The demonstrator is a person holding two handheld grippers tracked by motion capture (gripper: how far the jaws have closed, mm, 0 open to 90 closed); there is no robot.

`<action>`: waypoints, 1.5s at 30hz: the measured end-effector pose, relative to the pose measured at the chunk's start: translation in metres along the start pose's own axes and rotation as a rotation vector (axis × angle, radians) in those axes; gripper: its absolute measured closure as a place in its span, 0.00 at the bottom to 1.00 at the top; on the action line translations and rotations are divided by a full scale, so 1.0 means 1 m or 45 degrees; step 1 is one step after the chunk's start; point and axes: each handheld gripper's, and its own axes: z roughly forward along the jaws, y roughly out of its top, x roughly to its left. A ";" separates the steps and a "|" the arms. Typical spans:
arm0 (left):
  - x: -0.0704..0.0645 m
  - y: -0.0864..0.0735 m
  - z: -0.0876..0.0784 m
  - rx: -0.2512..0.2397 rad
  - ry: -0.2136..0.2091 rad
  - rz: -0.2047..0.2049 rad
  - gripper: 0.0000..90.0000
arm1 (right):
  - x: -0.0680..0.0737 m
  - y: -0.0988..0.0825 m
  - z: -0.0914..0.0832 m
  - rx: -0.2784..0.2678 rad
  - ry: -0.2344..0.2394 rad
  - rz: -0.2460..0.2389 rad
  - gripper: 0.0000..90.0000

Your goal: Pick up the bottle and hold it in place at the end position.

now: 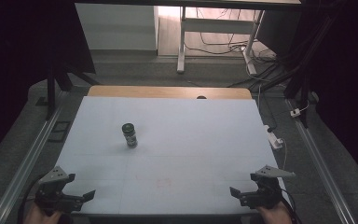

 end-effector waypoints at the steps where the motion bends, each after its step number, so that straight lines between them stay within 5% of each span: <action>1: 0.000 0.000 0.000 -0.005 0.000 -0.001 0.00 | 0.000 0.000 0.000 0.000 0.000 0.000 0.00; 28: 0.003 0.017 0.015 -0.074 -0.125 0.084 0.00 | 0.000 0.000 0.001 0.010 0.007 -0.001 0.00; 45: 0.002 0.037 0.033 -0.099 -0.069 0.124 0.00 | 0.001 0.001 0.002 0.017 0.007 -0.008 0.00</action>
